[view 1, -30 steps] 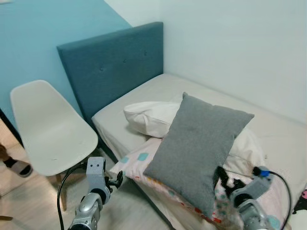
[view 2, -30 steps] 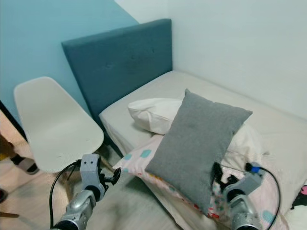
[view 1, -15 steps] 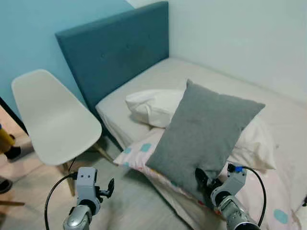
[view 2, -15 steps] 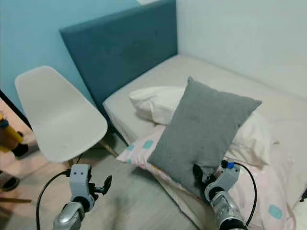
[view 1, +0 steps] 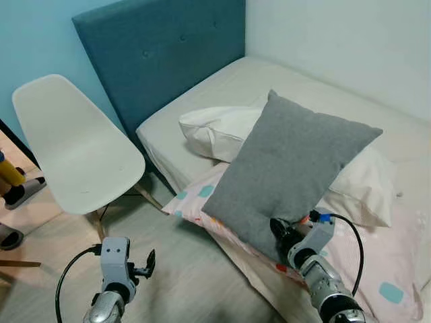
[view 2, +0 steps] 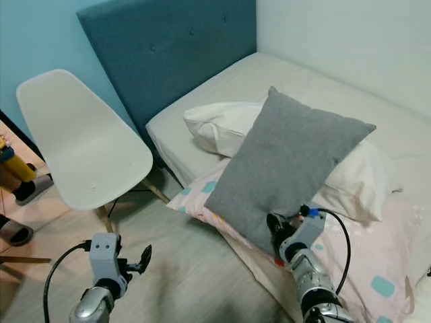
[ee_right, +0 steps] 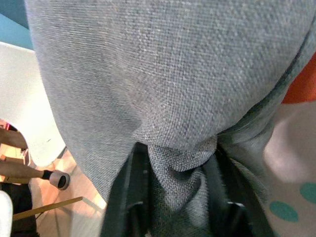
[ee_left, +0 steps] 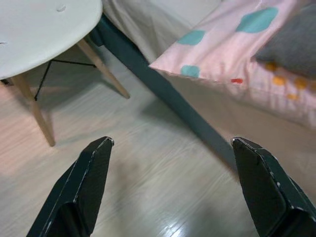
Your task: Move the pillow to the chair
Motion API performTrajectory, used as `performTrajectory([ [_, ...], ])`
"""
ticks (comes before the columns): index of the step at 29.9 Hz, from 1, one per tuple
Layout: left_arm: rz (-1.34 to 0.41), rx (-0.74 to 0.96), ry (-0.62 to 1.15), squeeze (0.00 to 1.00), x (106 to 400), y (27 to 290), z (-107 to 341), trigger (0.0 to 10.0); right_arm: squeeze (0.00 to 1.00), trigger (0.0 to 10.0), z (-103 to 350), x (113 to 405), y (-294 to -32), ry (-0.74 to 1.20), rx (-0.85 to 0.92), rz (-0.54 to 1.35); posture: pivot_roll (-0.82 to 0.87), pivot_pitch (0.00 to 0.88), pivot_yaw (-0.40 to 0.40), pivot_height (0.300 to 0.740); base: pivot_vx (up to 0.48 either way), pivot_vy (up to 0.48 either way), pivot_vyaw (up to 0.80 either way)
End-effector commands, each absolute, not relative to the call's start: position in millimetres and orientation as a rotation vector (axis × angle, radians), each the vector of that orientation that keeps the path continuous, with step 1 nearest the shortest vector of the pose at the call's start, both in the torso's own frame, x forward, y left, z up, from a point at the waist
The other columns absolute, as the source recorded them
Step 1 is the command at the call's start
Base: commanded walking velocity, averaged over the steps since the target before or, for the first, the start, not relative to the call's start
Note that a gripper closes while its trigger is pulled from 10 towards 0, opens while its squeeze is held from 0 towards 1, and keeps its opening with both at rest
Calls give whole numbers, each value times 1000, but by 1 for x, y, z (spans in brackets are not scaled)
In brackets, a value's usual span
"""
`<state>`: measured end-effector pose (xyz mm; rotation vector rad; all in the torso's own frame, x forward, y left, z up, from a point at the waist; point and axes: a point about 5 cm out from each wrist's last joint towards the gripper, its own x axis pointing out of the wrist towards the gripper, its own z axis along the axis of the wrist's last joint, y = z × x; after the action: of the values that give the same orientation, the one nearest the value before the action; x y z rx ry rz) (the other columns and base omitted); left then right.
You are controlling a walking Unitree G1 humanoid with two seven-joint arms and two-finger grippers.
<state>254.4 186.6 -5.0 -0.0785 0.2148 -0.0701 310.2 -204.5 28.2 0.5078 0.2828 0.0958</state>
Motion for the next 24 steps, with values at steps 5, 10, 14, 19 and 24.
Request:
performTrajectory([
  [5, -38, -112, 221, 0, 259, 184, -4, 10000, 0, 0, 58, 325, -216, 134, 390, 116, 64, 180, 94, 740, 0, 0, 0],
  [10, -33, -138, 217, 0, 270, 178, 1, 10000, 0, 0, 90, 337, -218, 5, 313, 173, 41, 145, 90, 740, 0, 0, 0],
  [14, -28, -178, 191, 0, 288, 167, 13, 10000, 0, 0, 151, 352, -204, -231, 241, 344, 13, 65, 77, 740, 0, 0, 378],
  [19, 2, -221, 195, 0, 303, 161, 23, 10000, 0, 0, 209, 354, -181, -438, 173, 503, 6, 25, 69, 740, 0, 0, 761],
  [24, 0, -154, 243, 0, 310, 155, 24, 10000, 0, 0, 248, 351, -158, -559, 114, 627, 1, 0, 64, 740, 0, 0, 763],
])
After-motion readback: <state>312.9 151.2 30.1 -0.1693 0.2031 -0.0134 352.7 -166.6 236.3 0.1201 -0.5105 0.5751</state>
